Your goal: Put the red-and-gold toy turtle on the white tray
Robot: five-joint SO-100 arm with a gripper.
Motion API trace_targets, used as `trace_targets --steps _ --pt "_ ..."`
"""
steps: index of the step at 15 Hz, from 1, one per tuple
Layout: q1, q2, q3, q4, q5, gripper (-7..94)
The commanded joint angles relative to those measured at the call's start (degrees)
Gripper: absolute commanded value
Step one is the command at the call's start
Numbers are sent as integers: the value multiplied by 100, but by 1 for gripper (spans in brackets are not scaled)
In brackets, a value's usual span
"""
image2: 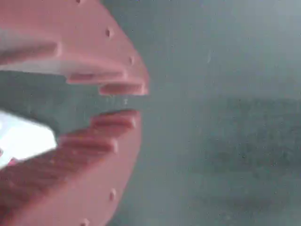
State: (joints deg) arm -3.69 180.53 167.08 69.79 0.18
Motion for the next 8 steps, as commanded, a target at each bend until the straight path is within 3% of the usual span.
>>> trace_targets --steps 1,8 --pt "-44 475 -9 272 123 0" --pt "-53 580 9 299 79 0"
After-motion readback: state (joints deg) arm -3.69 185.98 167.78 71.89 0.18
